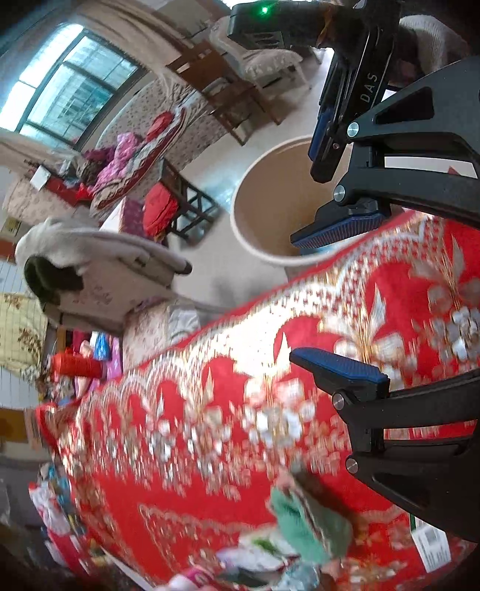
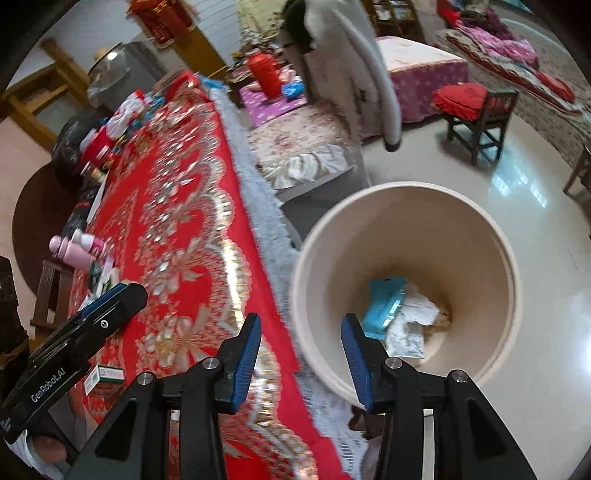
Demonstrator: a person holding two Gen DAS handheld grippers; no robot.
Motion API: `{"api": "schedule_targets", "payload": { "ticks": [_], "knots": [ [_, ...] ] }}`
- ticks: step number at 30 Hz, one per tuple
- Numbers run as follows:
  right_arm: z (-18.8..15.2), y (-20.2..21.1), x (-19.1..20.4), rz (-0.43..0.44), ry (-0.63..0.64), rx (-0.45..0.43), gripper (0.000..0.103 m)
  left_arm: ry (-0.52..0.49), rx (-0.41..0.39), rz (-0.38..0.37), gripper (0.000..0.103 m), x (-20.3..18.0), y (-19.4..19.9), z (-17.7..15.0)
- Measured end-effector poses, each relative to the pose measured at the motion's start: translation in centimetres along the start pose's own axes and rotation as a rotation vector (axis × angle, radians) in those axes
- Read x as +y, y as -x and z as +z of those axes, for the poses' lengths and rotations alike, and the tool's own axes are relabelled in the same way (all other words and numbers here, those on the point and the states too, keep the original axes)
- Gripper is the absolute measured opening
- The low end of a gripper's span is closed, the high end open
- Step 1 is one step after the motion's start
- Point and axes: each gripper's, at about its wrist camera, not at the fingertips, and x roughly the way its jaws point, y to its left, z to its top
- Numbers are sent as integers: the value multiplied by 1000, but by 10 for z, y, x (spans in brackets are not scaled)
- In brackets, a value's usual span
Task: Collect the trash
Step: 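Grasp the white barcode receipt with the left tool while the right approaches the green towel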
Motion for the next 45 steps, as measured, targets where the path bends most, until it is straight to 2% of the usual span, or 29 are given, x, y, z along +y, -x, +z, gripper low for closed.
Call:
{"api": "schedule_targets", "payload": {
  "ticks": [20, 30, 36, 41, 45],
  "knots": [
    [-7, -65, 167, 132, 259, 92, 47, 232, -89, 196, 54, 159, 80, -29],
    [-15, -87, 213, 160, 328, 132, 49, 296, -95, 253, 54, 202, 99, -44],
    [-17, -97, 225, 163, 348, 151, 51, 313, -77, 247, 54, 217, 103, -54],
    [-20, -102, 227, 165, 354, 168, 54, 323, -38, 188, 54, 228, 109, -67],
    [-23, -107, 226, 163, 354, 186, 54, 285, 7, 141, 54, 227, 111, -79]
  ]
}}
